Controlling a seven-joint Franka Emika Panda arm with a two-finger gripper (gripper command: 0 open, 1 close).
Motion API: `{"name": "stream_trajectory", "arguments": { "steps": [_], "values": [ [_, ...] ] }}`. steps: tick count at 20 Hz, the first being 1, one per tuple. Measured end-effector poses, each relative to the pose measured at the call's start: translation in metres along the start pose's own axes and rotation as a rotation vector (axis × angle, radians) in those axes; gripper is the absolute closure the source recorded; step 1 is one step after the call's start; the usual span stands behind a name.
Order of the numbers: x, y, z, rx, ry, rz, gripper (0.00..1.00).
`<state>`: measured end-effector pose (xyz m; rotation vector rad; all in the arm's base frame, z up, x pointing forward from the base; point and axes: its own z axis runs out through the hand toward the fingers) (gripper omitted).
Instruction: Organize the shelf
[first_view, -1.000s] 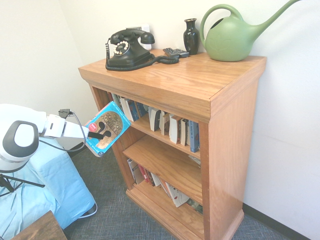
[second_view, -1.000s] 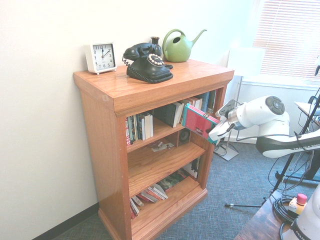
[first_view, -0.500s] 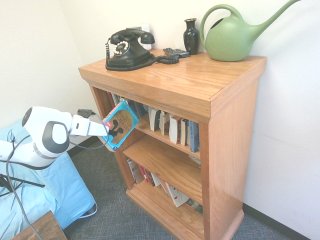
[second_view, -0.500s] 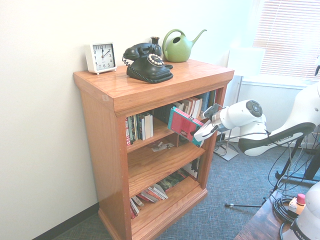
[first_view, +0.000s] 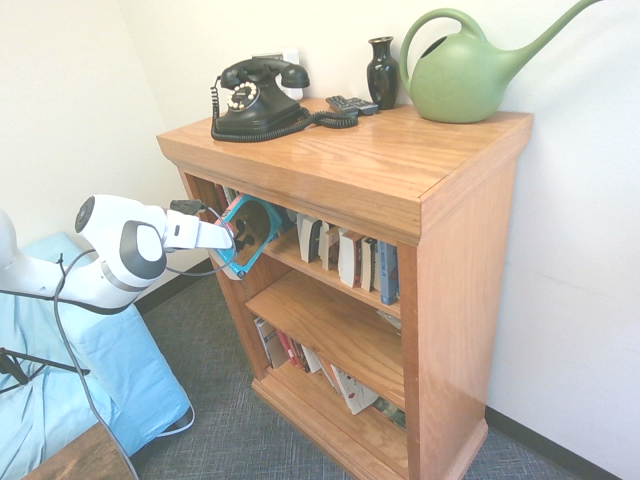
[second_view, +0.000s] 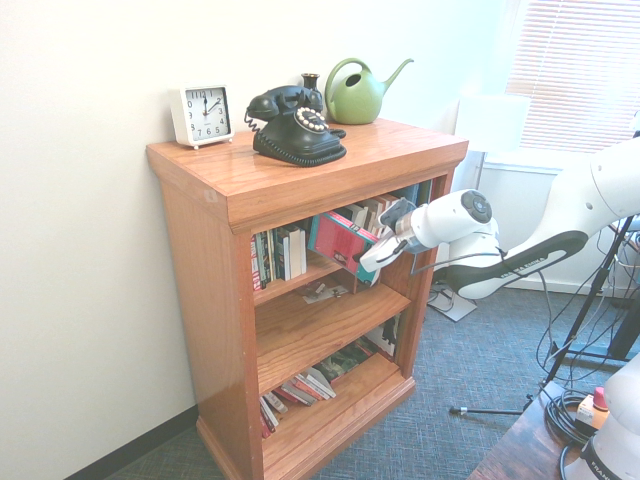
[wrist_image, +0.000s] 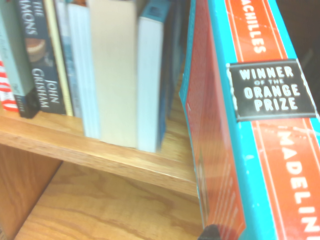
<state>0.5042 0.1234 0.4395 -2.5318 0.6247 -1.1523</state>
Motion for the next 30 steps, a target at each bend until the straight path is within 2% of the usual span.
{"name": "stream_trajectory", "arguments": {
  "steps": [7,12,18,30],
  "values": [
    [-0.010,-0.008,0.011,-0.027,0.006,-0.024,1.00],
    [-0.013,-0.012,0.036,-0.046,0.016,-0.028,1.00],
    [-0.013,-0.020,0.063,-0.030,0.025,-0.024,1.00],
    [0.005,-0.046,0.078,-0.022,0.053,0.001,1.00]
  ]
}}
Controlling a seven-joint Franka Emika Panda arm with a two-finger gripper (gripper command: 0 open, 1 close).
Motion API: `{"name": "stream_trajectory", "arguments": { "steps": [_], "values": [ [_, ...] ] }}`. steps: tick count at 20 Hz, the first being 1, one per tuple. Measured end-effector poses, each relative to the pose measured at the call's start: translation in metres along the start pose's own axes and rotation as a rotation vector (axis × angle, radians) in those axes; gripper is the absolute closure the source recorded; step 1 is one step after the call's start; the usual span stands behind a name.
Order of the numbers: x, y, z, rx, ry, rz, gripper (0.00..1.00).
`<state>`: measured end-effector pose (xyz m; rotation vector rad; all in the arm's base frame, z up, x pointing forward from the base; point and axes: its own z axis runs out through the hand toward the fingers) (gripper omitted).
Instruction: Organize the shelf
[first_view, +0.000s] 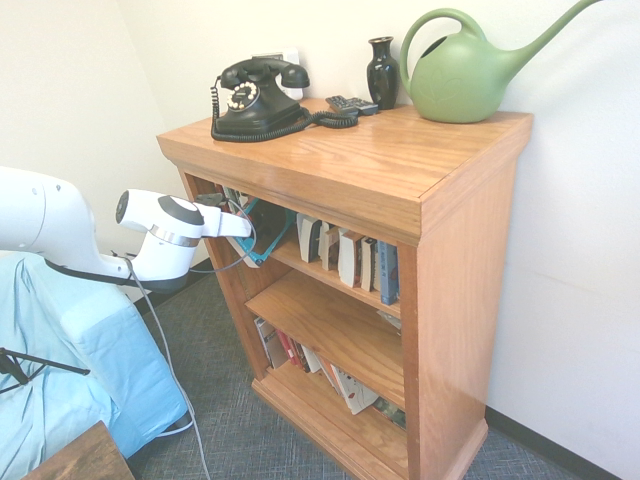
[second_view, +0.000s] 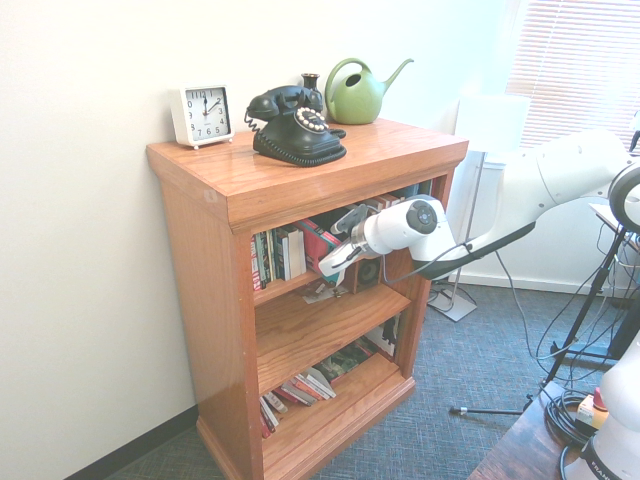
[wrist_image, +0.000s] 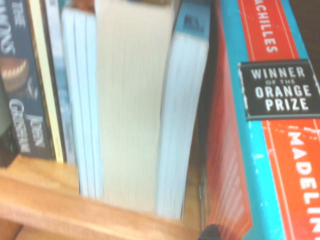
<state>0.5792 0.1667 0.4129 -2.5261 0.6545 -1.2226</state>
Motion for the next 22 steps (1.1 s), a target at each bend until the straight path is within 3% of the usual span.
{"name": "stream_trajectory", "arguments": {
  "steps": [1,15,22],
  "values": [
    [0.002,-0.001,0.000,0.003,0.003,0.002,0.00],
    [0.017,-0.018,-0.004,0.023,0.012,-0.015,0.00],
    [-0.017,0.008,-0.030,0.021,-0.028,-0.030,0.00]
  ]
}}
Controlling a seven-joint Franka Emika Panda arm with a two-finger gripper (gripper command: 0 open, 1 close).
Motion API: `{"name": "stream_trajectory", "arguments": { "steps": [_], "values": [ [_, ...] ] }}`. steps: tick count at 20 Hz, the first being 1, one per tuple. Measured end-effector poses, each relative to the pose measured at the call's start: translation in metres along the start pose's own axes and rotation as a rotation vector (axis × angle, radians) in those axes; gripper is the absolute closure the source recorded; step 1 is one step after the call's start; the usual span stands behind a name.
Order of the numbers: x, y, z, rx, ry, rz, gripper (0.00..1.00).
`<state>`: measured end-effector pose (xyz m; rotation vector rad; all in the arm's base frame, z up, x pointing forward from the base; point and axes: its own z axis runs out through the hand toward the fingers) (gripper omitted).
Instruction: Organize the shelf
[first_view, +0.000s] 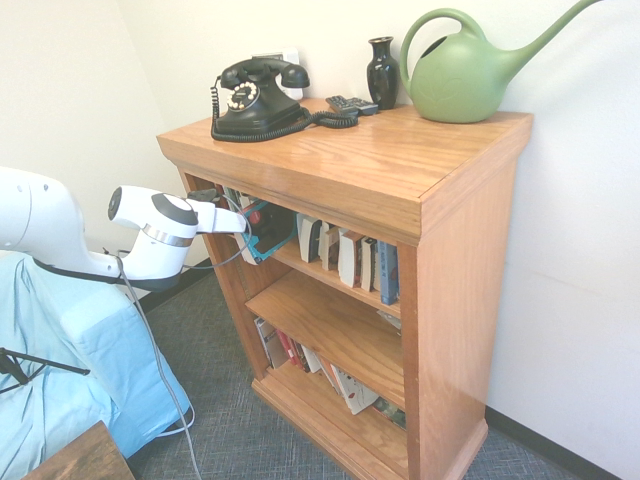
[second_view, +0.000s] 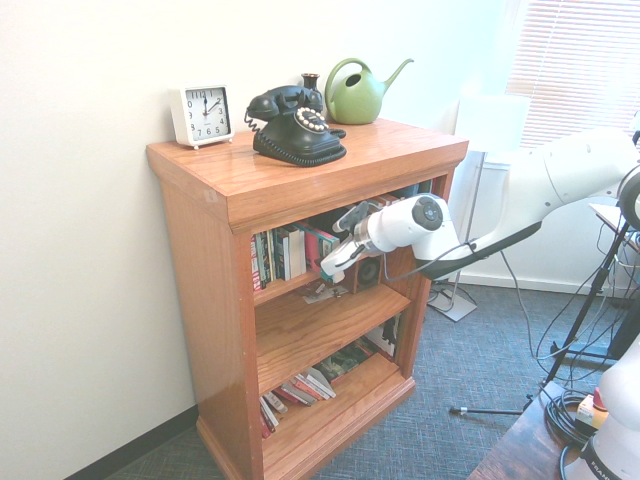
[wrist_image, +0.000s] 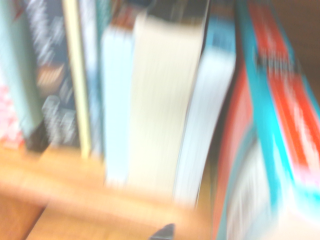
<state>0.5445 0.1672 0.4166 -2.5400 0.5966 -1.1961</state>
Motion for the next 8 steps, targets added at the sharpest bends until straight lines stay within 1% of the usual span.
{"name": "stream_trajectory", "arguments": {
  "steps": [5,8],
  "values": [
    [-0.027,0.026,-0.031,-0.023,-0.006,-0.011,0.00],
    [-0.041,0.066,-0.046,-0.074,-0.025,-0.001,0.00]
  ]
}}
